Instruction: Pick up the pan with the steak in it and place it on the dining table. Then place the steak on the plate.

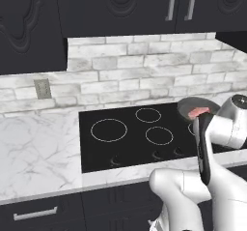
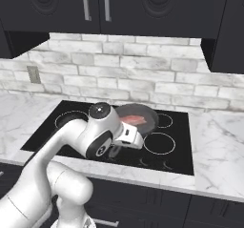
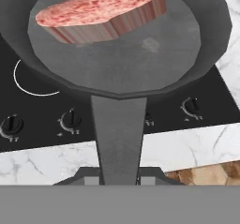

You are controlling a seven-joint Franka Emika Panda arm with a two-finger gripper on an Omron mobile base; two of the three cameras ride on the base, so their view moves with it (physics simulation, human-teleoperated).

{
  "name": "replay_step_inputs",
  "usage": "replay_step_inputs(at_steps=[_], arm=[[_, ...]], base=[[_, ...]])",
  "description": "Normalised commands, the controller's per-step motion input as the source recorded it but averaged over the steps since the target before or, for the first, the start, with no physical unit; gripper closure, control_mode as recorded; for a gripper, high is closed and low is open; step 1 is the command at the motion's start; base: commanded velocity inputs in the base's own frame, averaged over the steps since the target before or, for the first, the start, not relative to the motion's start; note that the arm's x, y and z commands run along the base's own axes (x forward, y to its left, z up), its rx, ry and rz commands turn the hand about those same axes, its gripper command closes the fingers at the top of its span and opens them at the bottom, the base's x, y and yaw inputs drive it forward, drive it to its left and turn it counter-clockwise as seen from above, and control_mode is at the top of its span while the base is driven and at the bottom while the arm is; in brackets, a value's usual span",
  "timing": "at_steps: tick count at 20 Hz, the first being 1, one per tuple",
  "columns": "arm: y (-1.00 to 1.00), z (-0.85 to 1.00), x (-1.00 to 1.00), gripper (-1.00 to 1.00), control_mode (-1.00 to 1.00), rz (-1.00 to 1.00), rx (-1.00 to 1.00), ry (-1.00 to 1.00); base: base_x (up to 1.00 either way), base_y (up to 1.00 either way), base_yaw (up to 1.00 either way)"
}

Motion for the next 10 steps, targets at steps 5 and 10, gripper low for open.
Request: replay_step_inputs(at_steps=[5,10], arm=[[0.41,0.55,-0.44,1.0,-1.0,0.22,0.0,0.09],[0.34,0.5,-0.32,1.0,-1.0,0.26,0.0,0.12]], base=[[0.0,0.0,0.0],[0.0,0.0,0.0]])
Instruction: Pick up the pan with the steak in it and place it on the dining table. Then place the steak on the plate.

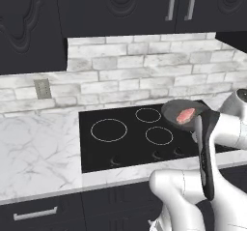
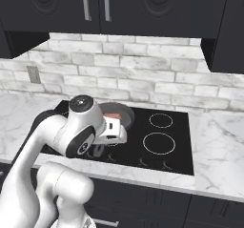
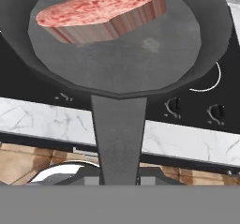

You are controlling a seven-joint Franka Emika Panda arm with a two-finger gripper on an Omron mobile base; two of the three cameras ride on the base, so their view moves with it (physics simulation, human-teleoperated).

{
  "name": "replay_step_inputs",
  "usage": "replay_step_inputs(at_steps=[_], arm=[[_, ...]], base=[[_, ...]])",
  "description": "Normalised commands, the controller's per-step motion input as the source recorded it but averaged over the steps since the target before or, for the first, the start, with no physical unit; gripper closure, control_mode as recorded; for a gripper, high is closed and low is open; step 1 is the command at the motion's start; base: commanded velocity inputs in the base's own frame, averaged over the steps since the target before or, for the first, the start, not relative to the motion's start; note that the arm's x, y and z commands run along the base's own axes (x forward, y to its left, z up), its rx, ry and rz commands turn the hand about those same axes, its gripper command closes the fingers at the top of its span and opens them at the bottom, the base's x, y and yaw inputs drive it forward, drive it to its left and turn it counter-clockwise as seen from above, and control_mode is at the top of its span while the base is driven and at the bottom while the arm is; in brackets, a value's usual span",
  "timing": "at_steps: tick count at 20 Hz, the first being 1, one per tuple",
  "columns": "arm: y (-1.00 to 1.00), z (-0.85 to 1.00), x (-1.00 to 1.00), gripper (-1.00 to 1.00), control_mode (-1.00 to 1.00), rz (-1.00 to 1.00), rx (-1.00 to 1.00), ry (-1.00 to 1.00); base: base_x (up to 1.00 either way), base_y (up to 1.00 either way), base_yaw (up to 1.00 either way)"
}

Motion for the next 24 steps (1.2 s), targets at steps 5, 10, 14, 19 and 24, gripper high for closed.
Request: replay_step_inputs(at_steps=[5,10,14,19,24], arm=[[0.28,0.49,-0.25,1.0,-1.0,0.28,0.01,0.16],[0.23,0.36,-0.38,1.0,-1.0,0.26,0.03,0.11],[0.22,0.1,-0.61,1.0,-1.0,0.21,0.09,0.02],[0.29,-0.02,-0.63,1.0,-1.0,0.12,0.14,-0.16],[0.21,-0.04,-0.31,1.0,-1.0,0.04,0.07,-0.15]], base=[[0.0,0.0,0.0],[0.0,0.0,0.0],[0.0,0.0,0.0],[0.0,0.0,0.0],[0.0,0.0,0.0]])
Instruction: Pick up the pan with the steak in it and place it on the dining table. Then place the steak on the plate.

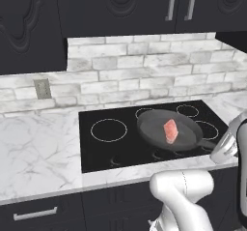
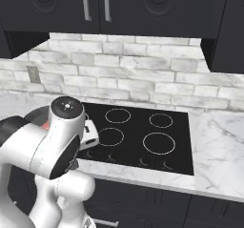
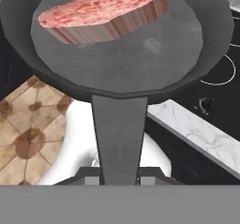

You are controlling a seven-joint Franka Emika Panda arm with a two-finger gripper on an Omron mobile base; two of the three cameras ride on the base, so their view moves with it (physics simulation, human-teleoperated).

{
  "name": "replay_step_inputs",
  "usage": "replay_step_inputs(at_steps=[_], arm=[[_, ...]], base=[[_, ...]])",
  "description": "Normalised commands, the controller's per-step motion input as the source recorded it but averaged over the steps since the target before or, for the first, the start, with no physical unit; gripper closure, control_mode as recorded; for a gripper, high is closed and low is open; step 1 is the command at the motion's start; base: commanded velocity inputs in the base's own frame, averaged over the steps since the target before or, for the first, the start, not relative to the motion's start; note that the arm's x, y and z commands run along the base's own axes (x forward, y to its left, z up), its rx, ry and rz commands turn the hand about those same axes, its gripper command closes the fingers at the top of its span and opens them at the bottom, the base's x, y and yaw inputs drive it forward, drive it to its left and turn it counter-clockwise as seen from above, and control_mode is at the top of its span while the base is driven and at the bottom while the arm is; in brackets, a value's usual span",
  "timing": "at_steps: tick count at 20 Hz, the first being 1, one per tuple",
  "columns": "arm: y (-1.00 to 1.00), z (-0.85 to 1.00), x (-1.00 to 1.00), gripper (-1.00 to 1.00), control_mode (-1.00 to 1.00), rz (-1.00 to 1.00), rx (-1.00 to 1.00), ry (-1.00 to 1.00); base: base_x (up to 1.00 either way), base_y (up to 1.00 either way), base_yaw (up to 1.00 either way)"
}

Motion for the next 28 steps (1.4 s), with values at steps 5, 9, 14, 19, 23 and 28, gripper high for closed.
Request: replay_step_inputs(at_steps=[5,9,14,19,23,28], arm=[[0.0,-0.01,-0.08,1.0,-1.0,0.01,0.0,0.0],[0.0,0.0,0.0,1.0,1.0,0.0,0.0,0.0],[0.0,0.0,0.0,1.0,1.0,0.0,0.0,0.0],[0.0,0.0,0.0,1.0,1.0,0.0,0.0,0.0],[0.0,0.0,0.0,1.0,1.0,0.0,0.0,0.0],[0.0,0.0,0.0,1.0,1.0,0.0,0.0,0.0]], base=[[0.0,0.0,0.0],[-0.79,0.23,0.16],[-0.77,0.25,0.21],[-0.23,0.05,0.42],[-0.01,0.0,0.46],[-0.01,0.0,0.47]])
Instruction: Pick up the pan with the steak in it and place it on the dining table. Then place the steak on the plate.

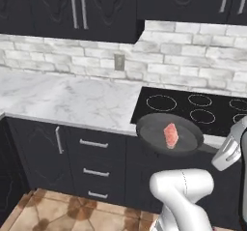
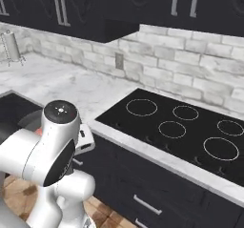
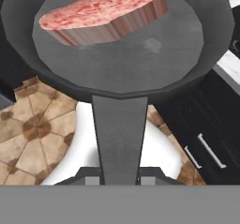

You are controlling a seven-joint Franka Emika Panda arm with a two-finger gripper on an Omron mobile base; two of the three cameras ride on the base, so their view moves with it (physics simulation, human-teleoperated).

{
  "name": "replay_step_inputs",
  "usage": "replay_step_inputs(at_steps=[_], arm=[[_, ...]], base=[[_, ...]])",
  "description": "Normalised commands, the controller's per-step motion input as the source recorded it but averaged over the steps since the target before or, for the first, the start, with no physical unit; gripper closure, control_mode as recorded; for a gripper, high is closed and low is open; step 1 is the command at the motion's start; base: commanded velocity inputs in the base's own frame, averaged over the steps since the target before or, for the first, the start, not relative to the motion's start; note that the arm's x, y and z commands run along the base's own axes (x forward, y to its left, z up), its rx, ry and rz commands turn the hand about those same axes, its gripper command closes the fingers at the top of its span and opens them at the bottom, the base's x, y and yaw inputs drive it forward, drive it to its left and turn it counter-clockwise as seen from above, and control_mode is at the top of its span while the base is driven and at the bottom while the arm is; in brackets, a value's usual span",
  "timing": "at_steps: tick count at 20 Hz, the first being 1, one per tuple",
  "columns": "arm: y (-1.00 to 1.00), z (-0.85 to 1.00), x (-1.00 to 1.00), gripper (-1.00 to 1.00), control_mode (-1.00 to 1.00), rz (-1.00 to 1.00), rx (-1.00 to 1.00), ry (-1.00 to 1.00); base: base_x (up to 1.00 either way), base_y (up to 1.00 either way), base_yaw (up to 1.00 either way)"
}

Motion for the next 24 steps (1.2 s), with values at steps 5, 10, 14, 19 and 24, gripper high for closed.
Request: replay_step_inputs(at_steps=[5,10,14,19,24], arm=[[0.0,0.0,0.0,1.0,1.0,0.0,0.0,0.0],[0.0,0.0,0.0,1.0,1.0,0.0,0.0,0.0],[0.0,0.0,0.0,1.0,1.0,0.0,0.0,0.0],[0.0,0.0,0.0,1.0,1.0,0.0,0.0,0.0],[0.0,0.0,0.0,1.0,1.0,0.0,0.0,0.0]], base=[[-0.02,0.0,0.48],[-0.04,0.0,0.5],[-0.09,0.0,0.5],[-0.09,0.0,0.5],[-0.12,0.0,0.49]])
